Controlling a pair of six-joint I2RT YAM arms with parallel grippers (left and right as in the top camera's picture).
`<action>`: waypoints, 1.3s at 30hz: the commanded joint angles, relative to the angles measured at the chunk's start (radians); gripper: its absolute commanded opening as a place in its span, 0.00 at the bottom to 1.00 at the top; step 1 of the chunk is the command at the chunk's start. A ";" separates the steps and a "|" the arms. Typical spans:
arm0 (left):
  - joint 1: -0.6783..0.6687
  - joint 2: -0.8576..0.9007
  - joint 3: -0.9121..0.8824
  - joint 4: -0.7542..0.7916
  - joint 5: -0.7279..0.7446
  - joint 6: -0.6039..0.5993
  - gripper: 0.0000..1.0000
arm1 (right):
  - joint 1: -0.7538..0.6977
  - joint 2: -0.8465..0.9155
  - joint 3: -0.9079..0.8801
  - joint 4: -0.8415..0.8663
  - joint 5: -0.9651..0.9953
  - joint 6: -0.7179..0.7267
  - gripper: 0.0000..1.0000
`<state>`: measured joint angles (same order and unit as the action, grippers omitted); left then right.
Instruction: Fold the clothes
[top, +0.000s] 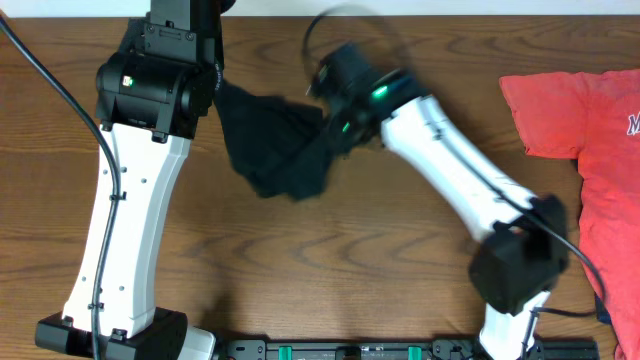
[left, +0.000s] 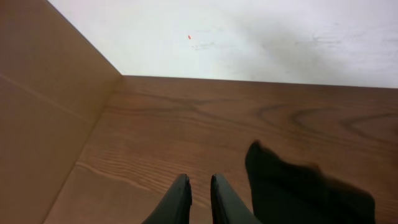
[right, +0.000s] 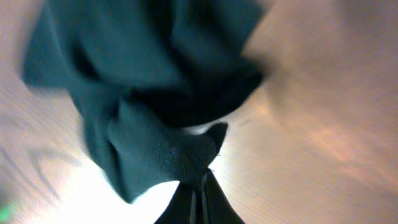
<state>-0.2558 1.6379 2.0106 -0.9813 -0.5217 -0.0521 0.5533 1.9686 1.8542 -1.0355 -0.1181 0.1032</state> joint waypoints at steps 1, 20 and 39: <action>0.004 -0.019 0.015 -0.004 0.050 -0.013 0.15 | -0.080 -0.066 0.139 -0.034 0.032 0.012 0.01; 0.003 0.148 -0.011 -0.148 0.508 -0.013 0.06 | -0.314 -0.100 0.781 0.045 0.121 0.047 0.01; -0.006 0.228 -0.013 -0.239 0.826 -0.013 0.06 | -0.372 -0.099 0.799 -0.015 0.365 0.196 0.01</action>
<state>-0.2573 1.8305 2.0029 -1.2034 0.2352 -0.0563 0.1932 1.8805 2.6324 -1.0435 0.1417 0.2581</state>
